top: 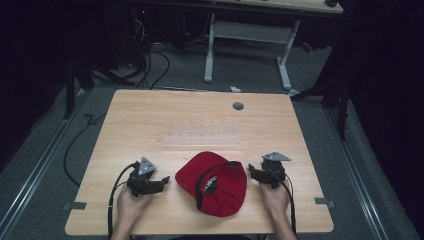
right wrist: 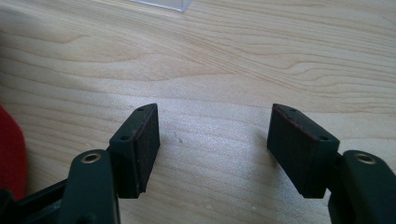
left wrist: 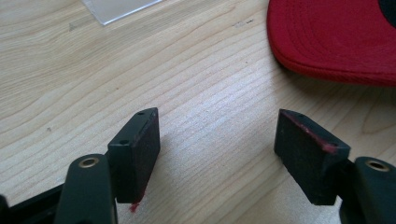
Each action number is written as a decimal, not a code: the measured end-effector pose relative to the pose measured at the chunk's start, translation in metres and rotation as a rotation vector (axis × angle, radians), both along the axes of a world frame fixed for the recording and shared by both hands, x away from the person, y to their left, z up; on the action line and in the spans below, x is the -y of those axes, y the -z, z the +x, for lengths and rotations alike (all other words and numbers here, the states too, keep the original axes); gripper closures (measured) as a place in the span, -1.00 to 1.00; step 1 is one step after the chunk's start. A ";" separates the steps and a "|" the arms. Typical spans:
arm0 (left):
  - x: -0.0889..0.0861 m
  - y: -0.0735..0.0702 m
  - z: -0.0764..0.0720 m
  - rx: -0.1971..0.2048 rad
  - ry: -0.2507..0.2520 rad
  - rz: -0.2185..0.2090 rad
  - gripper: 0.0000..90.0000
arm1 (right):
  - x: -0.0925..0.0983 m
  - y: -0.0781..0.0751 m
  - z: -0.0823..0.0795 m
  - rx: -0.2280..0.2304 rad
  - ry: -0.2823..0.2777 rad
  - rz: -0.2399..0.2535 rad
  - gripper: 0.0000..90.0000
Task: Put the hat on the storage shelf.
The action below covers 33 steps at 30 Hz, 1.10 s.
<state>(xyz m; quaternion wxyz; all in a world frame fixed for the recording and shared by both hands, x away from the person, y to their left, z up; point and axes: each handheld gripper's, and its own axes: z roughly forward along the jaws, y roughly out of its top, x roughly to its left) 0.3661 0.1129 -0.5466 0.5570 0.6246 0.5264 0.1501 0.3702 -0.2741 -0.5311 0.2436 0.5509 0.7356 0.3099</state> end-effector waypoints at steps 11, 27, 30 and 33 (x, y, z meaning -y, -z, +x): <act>0.001 0.000 0.000 -0.002 -0.016 0.000 -0.34 | 0.000 0.000 0.000 0.000 -0.007 0.003 -0.20; 0.000 0.000 0.000 -0.003 -0.015 0.002 -0.34 | 0.000 0.000 0.001 0.006 0.001 0.003 -0.12; 0.000 0.000 0.000 -0.004 -0.016 0.002 -0.34 | 0.000 0.000 0.000 0.006 -0.003 0.005 -0.06; 0.000 0.000 0.000 -0.003 -0.017 0.002 -0.35 | -0.002 -0.001 -0.001 0.022 -0.015 -0.011 -0.04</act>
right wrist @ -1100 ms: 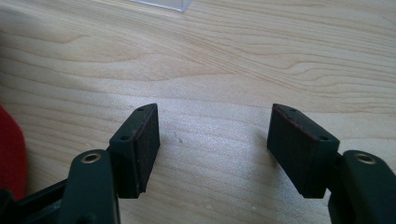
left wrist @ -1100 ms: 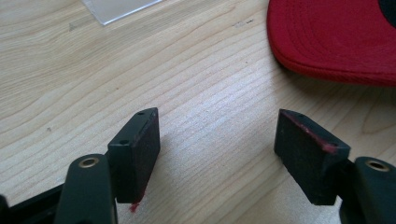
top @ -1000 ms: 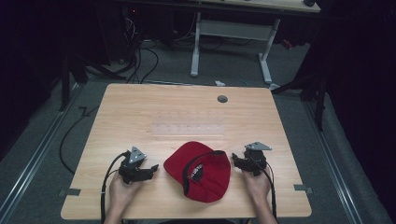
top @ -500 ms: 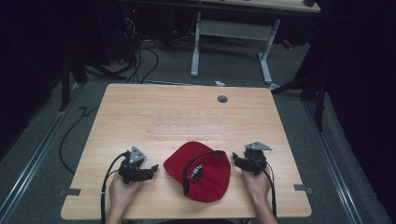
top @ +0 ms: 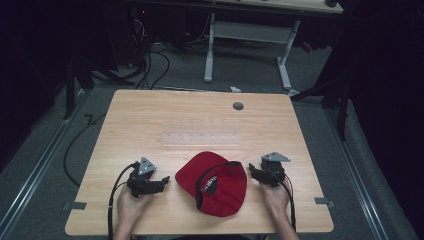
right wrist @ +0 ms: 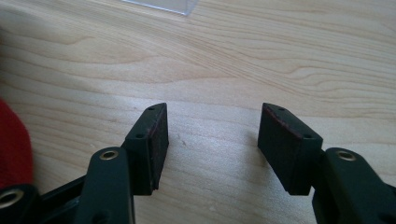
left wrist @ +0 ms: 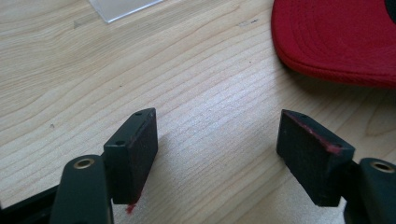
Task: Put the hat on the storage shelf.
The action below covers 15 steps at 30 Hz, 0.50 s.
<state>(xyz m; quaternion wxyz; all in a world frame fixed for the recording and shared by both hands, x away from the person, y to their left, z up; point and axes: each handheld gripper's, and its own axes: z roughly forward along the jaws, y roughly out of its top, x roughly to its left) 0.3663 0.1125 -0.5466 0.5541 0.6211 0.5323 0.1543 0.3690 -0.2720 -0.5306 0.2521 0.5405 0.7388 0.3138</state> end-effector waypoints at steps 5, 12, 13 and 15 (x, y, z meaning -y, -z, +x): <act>0.000 0.000 0.000 -0.001 -0.002 0.000 -0.35 | 0.000 -0.001 -0.004 0.021 -0.021 0.037 -0.05; 0.000 0.000 0.000 0.000 -0.004 0.000 -0.35 | 0.005 -0.007 -0.013 0.014 -0.038 0.114 -0.09; 0.000 0.000 0.000 -0.001 -0.003 0.002 -0.35 | 0.006 -0.009 -0.015 0.019 -0.040 0.129 -0.09; 0.000 0.000 0.000 0.000 -0.004 0.000 -0.35 | 0.008 -0.012 -0.020 0.028 -0.050 0.161 -0.10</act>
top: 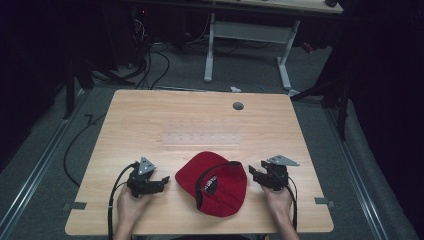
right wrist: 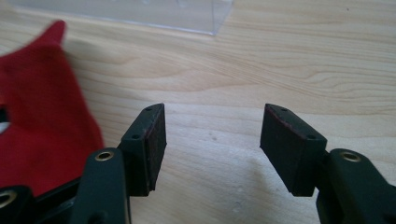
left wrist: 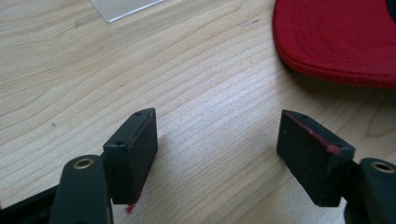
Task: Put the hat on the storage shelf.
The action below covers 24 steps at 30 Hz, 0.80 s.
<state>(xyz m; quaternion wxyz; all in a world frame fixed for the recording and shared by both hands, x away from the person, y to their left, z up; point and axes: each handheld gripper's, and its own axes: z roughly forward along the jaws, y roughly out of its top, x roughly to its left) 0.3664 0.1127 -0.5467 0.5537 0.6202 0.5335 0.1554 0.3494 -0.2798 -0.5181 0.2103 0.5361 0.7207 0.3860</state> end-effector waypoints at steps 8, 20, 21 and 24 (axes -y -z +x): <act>0.000 0.000 0.000 0.000 -0.002 0.000 -0.35 | 0.001 -0.014 -0.017 0.076 -0.083 0.061 -0.11; 0.000 0.000 0.000 0.000 -0.002 0.000 -0.35 | -0.012 -0.021 -0.018 0.084 -0.181 0.094 -0.22; 0.000 0.000 0.000 -0.001 -0.001 0.002 -0.35 | -0.014 -0.022 -0.017 0.084 -0.191 0.094 -0.23; 0.000 0.000 0.000 0.000 -0.003 -0.001 -0.35 | -0.020 -0.023 -0.013 0.083 -0.212 0.102 -0.25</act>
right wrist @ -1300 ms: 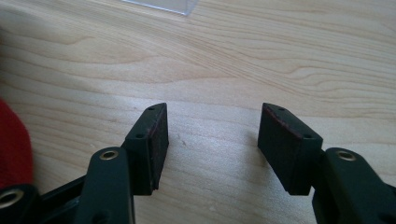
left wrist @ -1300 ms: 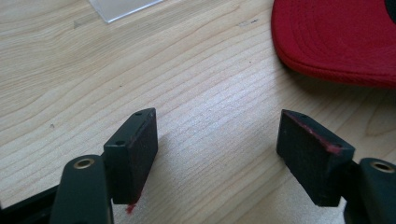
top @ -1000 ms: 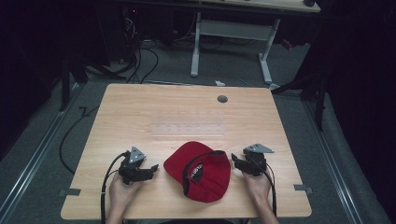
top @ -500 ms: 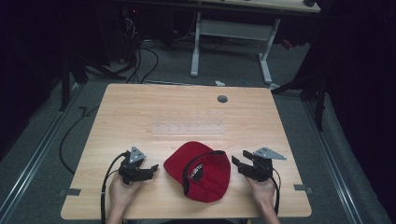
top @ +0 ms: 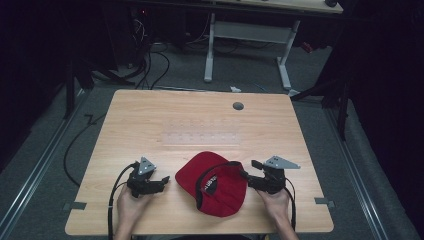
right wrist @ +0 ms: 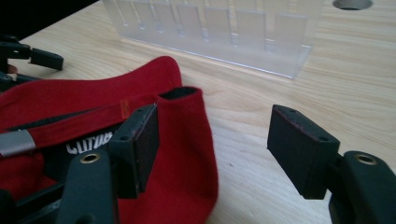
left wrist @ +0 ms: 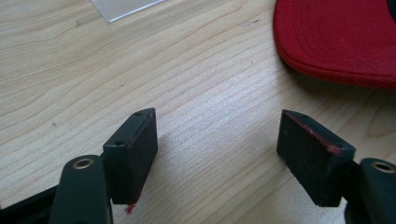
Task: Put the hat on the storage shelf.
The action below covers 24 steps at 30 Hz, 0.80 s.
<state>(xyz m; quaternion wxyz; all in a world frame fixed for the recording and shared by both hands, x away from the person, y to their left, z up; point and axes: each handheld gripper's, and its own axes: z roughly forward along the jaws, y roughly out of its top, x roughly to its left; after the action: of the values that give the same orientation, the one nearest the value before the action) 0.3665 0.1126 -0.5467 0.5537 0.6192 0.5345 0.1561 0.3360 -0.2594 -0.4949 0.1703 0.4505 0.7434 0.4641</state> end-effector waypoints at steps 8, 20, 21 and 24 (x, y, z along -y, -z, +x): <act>0.000 0.000 0.000 -0.001 0.001 0.002 -0.35 | -0.015 0.001 0.012 -0.048 -0.053 -0.022 -0.25; 0.000 0.000 0.000 -0.001 -0.001 0.003 -0.35 | -0.034 0.013 0.037 -0.135 -0.136 -0.036 -0.22; 0.000 0.000 0.000 -0.002 -0.001 0.003 -0.35 | -0.035 0.014 0.038 -0.140 -0.140 -0.038 -0.21; 0.000 0.000 0.000 -0.002 -0.001 0.003 -0.35 | -0.039 0.017 0.042 -0.164 -0.168 -0.036 -0.14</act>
<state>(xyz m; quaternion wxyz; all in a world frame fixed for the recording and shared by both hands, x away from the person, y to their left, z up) 0.3665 0.1129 -0.5467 0.5523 0.6200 0.5348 0.1565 0.3778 -0.2205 -0.5123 0.0775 0.4201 0.7981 0.4249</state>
